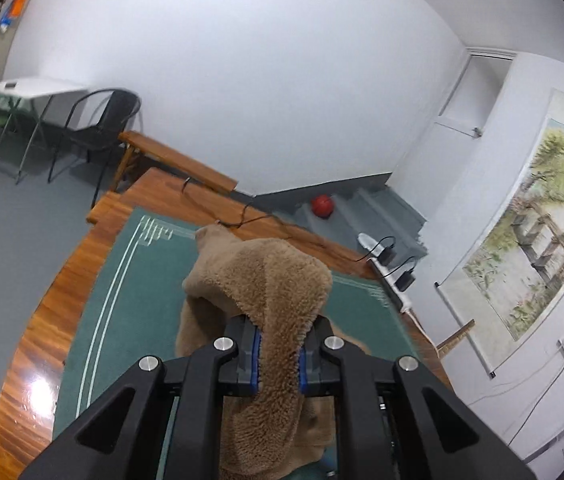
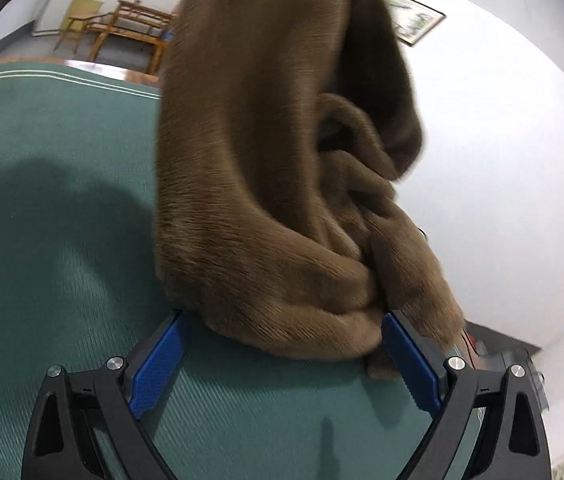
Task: Fold clothes
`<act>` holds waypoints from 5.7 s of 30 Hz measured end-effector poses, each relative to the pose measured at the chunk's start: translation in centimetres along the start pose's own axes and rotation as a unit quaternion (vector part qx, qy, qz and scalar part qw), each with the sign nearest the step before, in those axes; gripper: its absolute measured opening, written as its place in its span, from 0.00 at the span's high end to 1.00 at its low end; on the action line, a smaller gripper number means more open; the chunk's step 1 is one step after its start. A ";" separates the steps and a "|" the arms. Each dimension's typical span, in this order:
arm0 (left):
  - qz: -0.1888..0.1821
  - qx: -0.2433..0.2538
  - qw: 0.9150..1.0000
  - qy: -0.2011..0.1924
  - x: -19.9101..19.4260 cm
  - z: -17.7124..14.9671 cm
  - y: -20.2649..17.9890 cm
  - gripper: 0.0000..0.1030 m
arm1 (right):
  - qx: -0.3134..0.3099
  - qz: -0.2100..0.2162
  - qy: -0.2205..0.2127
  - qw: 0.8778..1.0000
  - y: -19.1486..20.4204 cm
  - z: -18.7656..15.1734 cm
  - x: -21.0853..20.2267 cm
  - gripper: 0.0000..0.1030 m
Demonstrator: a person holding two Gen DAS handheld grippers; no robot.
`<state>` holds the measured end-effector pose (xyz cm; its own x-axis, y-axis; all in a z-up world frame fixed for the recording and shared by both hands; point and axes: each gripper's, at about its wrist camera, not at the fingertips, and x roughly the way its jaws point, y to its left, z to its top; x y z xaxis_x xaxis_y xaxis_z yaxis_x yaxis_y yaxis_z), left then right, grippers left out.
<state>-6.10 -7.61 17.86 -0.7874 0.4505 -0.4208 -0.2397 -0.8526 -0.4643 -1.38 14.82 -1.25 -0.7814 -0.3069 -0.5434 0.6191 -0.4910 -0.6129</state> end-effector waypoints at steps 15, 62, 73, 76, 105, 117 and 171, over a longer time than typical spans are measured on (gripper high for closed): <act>0.005 -0.003 1.000 -0.019 -1.2 1.3 -1.1 0.85 | 0.254 -0.056 -0.031 0.965 -10.6 -0.1 0.0 0.92; 0.060 0.471 0.878 -0.056 -9.9 -22.9 -10.0 0.00 | 0.333 -0.307 -0.204 0.868 -17.2 5.1 -23.9 0.92; 0.061 0.749 0.655 -0.082 -6.1 -29.3 -15.4 0.00 | 0.330 -0.305 -0.204 0.870 -17.1 4.9 -24.4 0.92; 0.055 0.768 0.634 -0.072 -4.5 -29.0 -15.8 0.00 | 0.331 -0.304 -0.206 0.869 -17.2 4.5 -24.7 0.92; -0.006 0.399 0.911 -0.107 -11.0 -8.2 -16.6 0.81 | 0.419 -0.338 -0.234 0.810 -20.4 -0.2 -29.1 0.92; -0.136 0.273 0.939 -0.158 -18.3 -6.5 -17.0 0.80 | 0.361 -0.402 -0.351 0.764 -22.6 8.7 -40.1 0.92; -0.355 0.411 0.839 0.038 -12.7 -19.1 -21.7 0.02 | 0.314 -0.426 -0.355 0.770 -14.9 10.8 -42.6 0.92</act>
<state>19.95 10.20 18.34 -0.2484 0.9111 -0.3289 -0.9684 -0.2418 0.0616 21.86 26.38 37.20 -0.8670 0.0865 0.4906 -0.1289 -0.9902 -0.0532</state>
